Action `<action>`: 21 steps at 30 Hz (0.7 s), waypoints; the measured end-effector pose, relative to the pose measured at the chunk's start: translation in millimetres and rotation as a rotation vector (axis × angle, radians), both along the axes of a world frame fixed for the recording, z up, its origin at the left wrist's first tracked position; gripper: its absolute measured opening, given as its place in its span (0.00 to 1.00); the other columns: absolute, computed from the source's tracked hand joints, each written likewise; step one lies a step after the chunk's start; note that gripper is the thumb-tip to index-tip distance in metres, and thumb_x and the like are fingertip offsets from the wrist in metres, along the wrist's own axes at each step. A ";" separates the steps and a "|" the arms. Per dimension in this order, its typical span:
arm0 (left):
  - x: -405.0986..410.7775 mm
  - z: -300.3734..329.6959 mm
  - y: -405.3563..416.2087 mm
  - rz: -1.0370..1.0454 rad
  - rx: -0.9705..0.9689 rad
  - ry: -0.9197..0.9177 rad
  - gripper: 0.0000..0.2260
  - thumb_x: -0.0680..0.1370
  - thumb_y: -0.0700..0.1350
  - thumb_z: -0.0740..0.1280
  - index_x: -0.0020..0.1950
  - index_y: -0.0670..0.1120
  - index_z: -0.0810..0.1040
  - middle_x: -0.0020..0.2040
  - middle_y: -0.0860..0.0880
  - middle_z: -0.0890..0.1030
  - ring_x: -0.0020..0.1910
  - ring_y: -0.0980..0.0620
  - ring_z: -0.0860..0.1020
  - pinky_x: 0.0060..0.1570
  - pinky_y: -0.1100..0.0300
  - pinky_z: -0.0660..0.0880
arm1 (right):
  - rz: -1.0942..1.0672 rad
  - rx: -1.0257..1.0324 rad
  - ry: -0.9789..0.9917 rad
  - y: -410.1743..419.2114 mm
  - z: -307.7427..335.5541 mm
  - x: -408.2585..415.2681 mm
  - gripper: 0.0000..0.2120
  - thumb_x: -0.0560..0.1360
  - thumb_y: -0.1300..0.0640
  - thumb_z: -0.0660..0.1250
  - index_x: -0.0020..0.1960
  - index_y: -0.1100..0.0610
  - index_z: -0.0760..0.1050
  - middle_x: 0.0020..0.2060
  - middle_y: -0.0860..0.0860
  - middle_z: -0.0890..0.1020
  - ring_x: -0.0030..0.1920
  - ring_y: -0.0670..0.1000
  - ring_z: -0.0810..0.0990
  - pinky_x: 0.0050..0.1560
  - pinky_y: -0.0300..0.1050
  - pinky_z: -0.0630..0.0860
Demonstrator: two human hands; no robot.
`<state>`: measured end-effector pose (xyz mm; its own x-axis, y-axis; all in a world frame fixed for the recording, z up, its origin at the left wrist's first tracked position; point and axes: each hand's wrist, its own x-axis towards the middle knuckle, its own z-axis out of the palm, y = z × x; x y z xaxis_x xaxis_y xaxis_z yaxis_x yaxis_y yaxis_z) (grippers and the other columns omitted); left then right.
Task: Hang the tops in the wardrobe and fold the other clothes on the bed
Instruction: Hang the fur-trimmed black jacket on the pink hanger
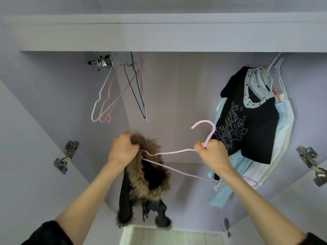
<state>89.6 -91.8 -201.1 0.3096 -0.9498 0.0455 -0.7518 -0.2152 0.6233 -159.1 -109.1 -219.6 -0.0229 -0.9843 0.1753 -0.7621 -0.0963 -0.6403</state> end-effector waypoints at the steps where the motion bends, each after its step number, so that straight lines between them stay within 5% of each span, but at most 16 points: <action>1: -7.6 5.0 1.3 -0.025 -0.018 -0.048 0.07 0.71 0.37 0.66 0.47 0.46 0.80 0.45 0.43 0.83 0.52 0.40 0.78 0.46 0.58 0.72 | 0.012 -0.010 0.045 1.8 3.3 10.4 0.25 0.76 0.56 0.62 0.23 0.56 0.59 0.21 0.53 0.65 0.30 0.57 0.67 0.33 0.45 0.59; 4: -34.0 18.3 5.0 -0.165 -0.090 -0.073 0.05 0.72 0.38 0.66 0.41 0.46 0.80 0.42 0.45 0.83 0.49 0.40 0.79 0.41 0.62 0.68 | 0.099 0.013 0.132 8.3 7.8 45.7 0.19 0.77 0.52 0.60 0.28 0.57 0.66 0.28 0.57 0.74 0.34 0.60 0.72 0.35 0.45 0.65; 7: -44.3 26.2 7.6 -0.291 -0.124 -0.044 0.04 0.73 0.39 0.66 0.41 0.46 0.80 0.38 0.49 0.79 0.46 0.44 0.79 0.37 0.68 0.64 | 0.092 0.055 -0.134 10.1 10.9 62.3 0.19 0.76 0.55 0.59 0.31 0.61 0.76 0.32 0.56 0.83 0.36 0.55 0.80 0.40 0.45 0.74; 9: -38.2 27.0 11.6 -0.390 -0.153 -0.175 0.07 0.74 0.44 0.67 0.50 0.44 0.81 0.44 0.49 0.75 0.51 0.46 0.75 0.45 0.64 0.65 | 0.046 0.101 -0.407 9.1 15.6 56.6 0.20 0.77 0.56 0.59 0.28 0.57 0.78 0.22 0.47 0.79 0.25 0.41 0.75 0.34 0.36 0.71; 12: -28.2 26.8 14.4 -0.523 -0.291 -0.474 0.13 0.76 0.50 0.68 0.55 0.44 0.81 0.52 0.48 0.73 0.55 0.47 0.69 0.50 0.60 0.57 | 0.078 0.076 -0.495 11.4 21.8 47.6 0.22 0.77 0.55 0.61 0.26 0.55 0.77 0.16 0.43 0.73 0.20 0.41 0.70 0.29 0.30 0.65; 16: -26.8 32.6 9.3 -0.646 -0.372 -0.511 0.05 0.75 0.37 0.67 0.48 0.39 0.81 0.46 0.44 0.79 0.48 0.43 0.77 0.50 0.62 0.58 | 0.248 0.115 -0.602 14.2 26.3 41.7 0.23 0.76 0.46 0.64 0.24 0.53 0.75 0.20 0.46 0.70 0.24 0.45 0.67 0.33 0.38 0.66; 19: -18.8 33.4 8.0 -0.632 -0.359 -0.462 0.07 0.74 0.32 0.66 0.50 0.37 0.81 0.46 0.41 0.79 0.47 0.41 0.78 0.51 0.55 0.69 | 0.513 0.346 -0.953 5.0 30.9 22.1 0.15 0.75 0.46 0.60 0.46 0.55 0.78 0.32 0.48 0.79 0.33 0.46 0.75 0.37 0.36 0.71; 21: -13.5 34.4 9.8 -0.628 -0.363 -0.435 0.08 0.74 0.31 0.66 0.51 0.36 0.81 0.47 0.42 0.80 0.47 0.41 0.78 0.50 0.53 0.72 | 0.552 0.524 -0.909 -3.7 31.0 6.0 0.18 0.77 0.49 0.57 0.59 0.58 0.75 0.44 0.49 0.82 0.44 0.46 0.79 0.44 0.38 0.74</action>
<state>76.1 -82.0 -166.6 -0.3864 -0.8431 0.3739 -0.8539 0.4803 0.2004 -153.1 -112.9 -188.7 0.5198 -0.8467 -0.1136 0.0553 0.1660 -0.9846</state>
